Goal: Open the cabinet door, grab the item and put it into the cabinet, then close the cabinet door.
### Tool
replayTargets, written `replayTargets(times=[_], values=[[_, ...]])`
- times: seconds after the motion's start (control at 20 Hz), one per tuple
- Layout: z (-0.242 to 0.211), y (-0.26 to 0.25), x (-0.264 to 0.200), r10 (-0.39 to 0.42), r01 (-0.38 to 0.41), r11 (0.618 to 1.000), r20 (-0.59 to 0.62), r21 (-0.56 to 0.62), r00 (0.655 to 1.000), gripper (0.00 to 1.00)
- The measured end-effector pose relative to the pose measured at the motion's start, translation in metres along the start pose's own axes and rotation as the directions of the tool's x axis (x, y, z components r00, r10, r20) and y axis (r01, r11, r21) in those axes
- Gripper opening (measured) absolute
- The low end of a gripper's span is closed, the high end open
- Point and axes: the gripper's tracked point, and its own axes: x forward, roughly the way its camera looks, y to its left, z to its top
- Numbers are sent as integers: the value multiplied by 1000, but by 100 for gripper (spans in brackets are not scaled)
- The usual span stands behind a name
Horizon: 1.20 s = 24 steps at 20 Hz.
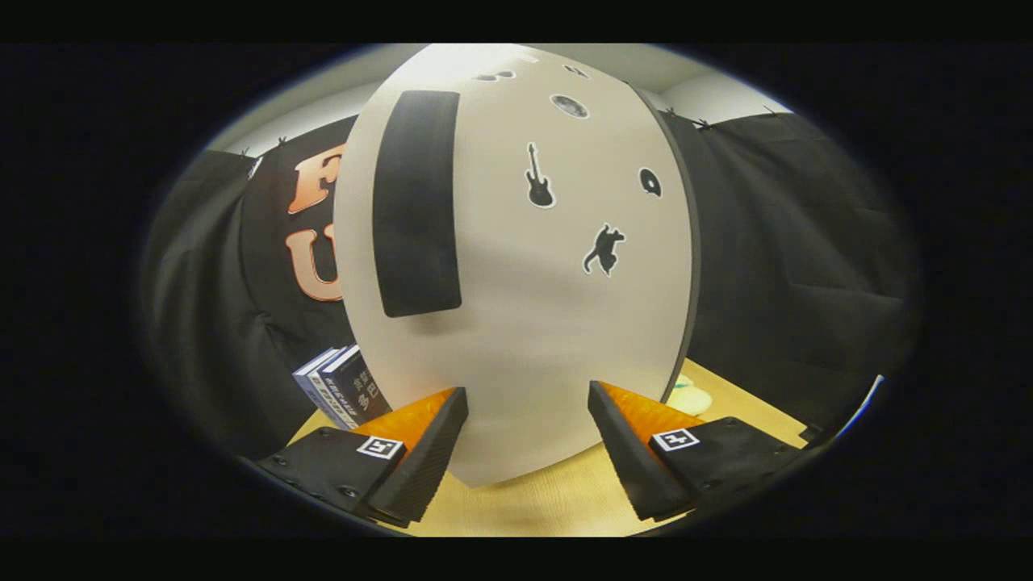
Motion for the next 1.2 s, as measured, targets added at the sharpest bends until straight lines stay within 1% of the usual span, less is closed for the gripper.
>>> replayTargets(times=[0.15,0.25,0.4,0.55,0.7,1.0,1.2], values=[[-3,7,14,-14,14,1000,4,-4,1000,97],[-10,1,19,-30,30,999,-13,12,999,96],[-6,2,13,-40,40,998,-13,48,999,96],[-2,-1,-14,-65,66,997,-29,47,997,96],[11,-4,-43,-56,57,998,-27,41,998,96],[69,1,-102,-10,9,1000,65,16,998,96],[95,3,-135,0,1,1000,109,-8,994,96]])
